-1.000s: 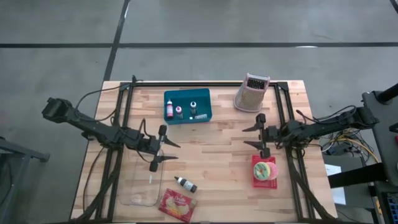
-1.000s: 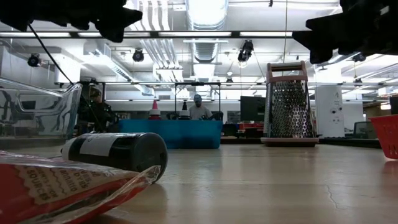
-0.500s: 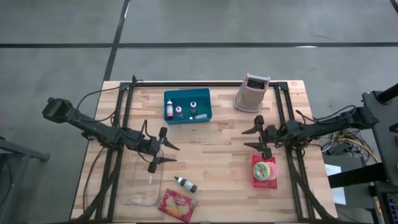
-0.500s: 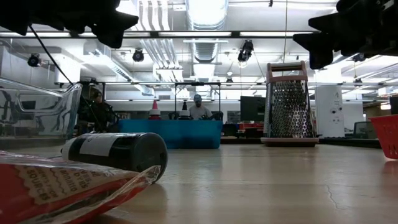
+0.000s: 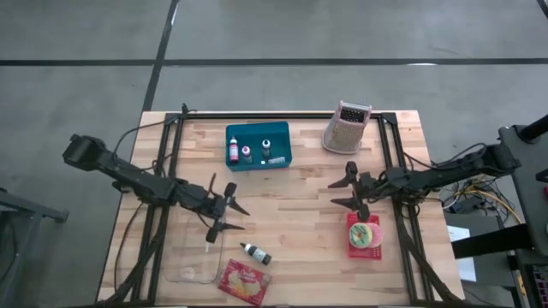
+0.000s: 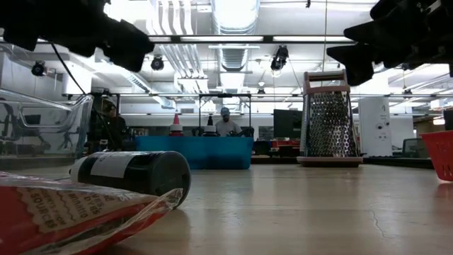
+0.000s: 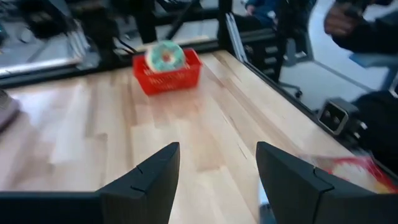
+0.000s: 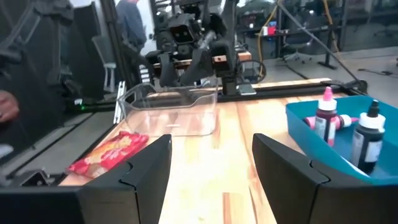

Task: Pick & Place Food Item
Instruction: Put the black food coloring bottle into the blue bin

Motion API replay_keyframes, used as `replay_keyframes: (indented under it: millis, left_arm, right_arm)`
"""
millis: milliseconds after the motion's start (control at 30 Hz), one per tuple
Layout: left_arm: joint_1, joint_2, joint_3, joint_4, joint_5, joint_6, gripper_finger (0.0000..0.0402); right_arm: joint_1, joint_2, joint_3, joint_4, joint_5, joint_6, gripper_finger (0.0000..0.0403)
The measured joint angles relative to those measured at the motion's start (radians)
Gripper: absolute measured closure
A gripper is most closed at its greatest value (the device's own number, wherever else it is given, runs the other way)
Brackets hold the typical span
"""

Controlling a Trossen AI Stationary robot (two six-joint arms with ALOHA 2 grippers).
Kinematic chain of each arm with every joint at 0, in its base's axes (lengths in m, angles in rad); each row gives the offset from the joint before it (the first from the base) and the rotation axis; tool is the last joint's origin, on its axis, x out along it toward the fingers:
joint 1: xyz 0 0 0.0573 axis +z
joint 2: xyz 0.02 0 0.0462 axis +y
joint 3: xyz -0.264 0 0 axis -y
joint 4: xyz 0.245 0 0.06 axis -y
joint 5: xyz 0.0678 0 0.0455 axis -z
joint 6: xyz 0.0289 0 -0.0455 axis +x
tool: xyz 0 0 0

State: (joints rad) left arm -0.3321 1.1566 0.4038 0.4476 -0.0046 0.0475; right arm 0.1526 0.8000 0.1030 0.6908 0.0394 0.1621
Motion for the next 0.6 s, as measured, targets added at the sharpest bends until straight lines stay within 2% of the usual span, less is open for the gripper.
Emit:
replay_keyframes:
  millis: [167, 433, 600]
  left_arm:
    - [0.0, 0.066, 0.019, -0.015, 0.064, -0.016, 0.0186]
    - [-0.005, 0.128, 0.096, -0.213, 0.197, -0.082, 0.0186]
    - [-0.006, 0.158, 0.158, -0.291, 0.272, -0.116, 0.0186]
  right_arm:
    - [0.002, 0.084, 0.06, -0.009, -0.018, -0.039, 0.0184]
    - [0.002, 0.195, 0.155, -0.141, -0.025, -0.042, 0.0184]
    - [0.004, 0.232, 0.199, -0.141, -0.091, -0.055, 0.0184]
